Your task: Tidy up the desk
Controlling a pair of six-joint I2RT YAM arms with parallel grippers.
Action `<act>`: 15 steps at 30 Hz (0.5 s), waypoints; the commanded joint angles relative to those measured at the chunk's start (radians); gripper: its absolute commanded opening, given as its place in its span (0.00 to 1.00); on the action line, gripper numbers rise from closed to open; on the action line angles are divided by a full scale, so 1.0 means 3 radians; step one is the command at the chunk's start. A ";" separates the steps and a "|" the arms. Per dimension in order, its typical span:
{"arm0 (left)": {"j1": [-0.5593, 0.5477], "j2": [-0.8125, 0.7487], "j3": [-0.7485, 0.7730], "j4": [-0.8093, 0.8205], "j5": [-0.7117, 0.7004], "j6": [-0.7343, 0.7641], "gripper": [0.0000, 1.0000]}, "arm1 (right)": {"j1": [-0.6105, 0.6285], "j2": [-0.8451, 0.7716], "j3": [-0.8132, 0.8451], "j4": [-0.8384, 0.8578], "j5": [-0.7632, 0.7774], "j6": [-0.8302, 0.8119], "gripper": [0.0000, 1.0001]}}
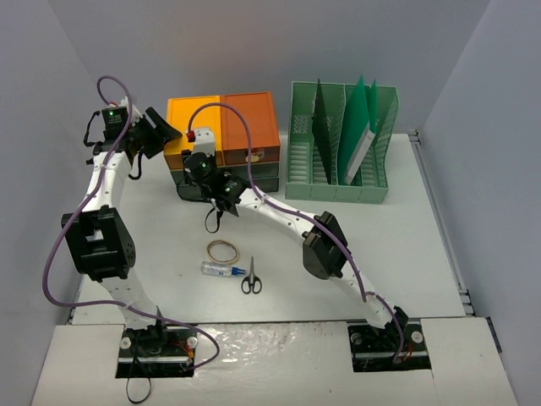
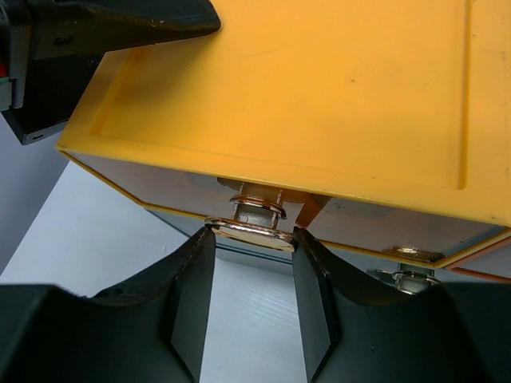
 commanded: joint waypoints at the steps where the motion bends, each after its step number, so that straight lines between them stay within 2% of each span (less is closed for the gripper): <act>1: -0.0077 -0.0028 -0.0029 -0.0383 -0.0062 0.0191 0.60 | -0.0001 -0.0203 -0.0130 0.0336 0.0063 0.0023 0.00; 15: -0.0077 -0.0002 -0.0044 -0.0373 -0.0093 0.0207 0.60 | 0.0236 -0.0837 -0.0960 0.0338 0.0101 0.0011 0.00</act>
